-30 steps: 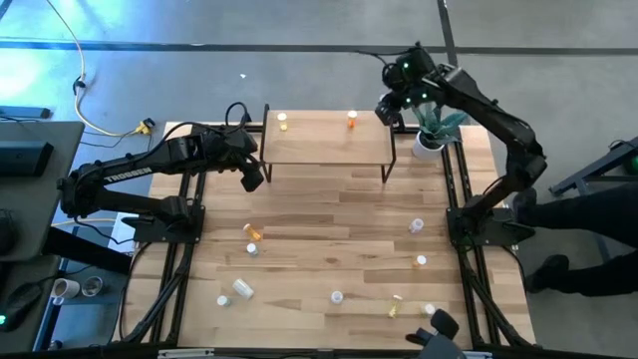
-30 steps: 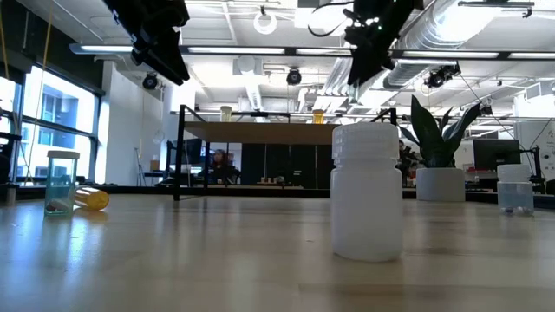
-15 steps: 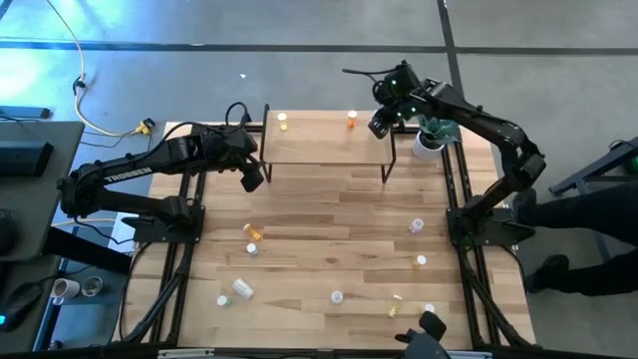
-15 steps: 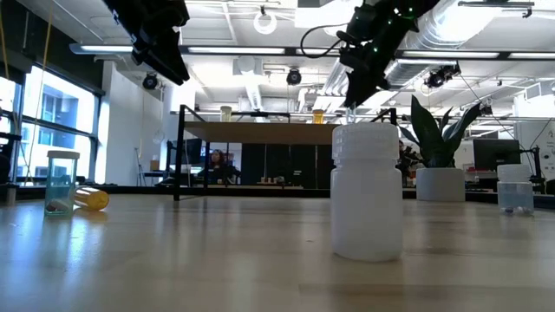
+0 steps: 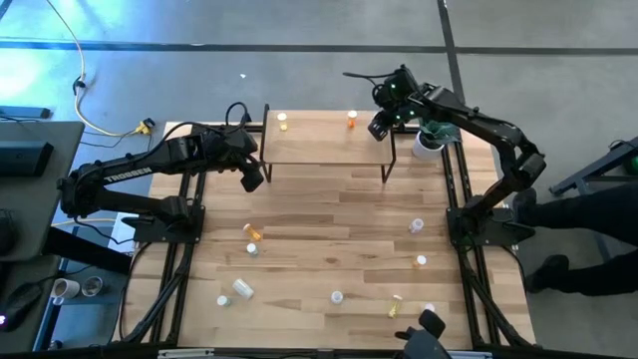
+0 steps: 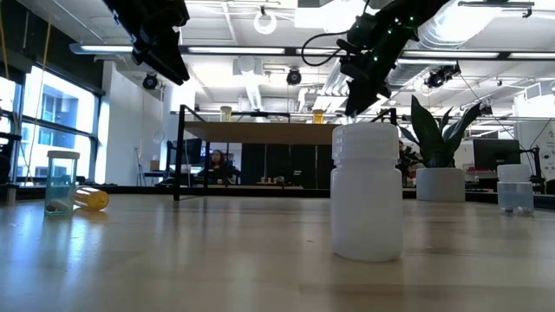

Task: Pick and place medicine bottles onto shelf by color
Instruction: Put the right blue medicine bottle on the shelf

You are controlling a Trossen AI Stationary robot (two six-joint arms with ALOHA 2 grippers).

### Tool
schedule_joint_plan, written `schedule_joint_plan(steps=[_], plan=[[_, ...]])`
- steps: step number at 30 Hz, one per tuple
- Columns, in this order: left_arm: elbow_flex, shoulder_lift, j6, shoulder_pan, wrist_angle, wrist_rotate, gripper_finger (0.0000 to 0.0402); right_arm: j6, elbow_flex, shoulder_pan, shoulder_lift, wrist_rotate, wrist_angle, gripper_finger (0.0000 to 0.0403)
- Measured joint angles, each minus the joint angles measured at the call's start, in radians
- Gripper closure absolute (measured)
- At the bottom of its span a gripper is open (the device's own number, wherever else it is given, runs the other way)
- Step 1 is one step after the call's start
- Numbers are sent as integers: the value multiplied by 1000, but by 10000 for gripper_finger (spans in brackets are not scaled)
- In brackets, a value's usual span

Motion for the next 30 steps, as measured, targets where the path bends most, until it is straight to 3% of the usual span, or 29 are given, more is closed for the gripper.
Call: schedule_joint_plan(steps=[11, 17, 30], plan=[[0, 0, -1, 0, 0, 3, 193, -10, 0, -4, 0, 2, -9, 286], [0, 0, 0, 0, 0, 3, 193, -35, 0, 8, 0, 68, -5, 286], [0, 0, 2, 0, 0, 3, 193, -34, 0, 14, 0, 75, -4, 254]])
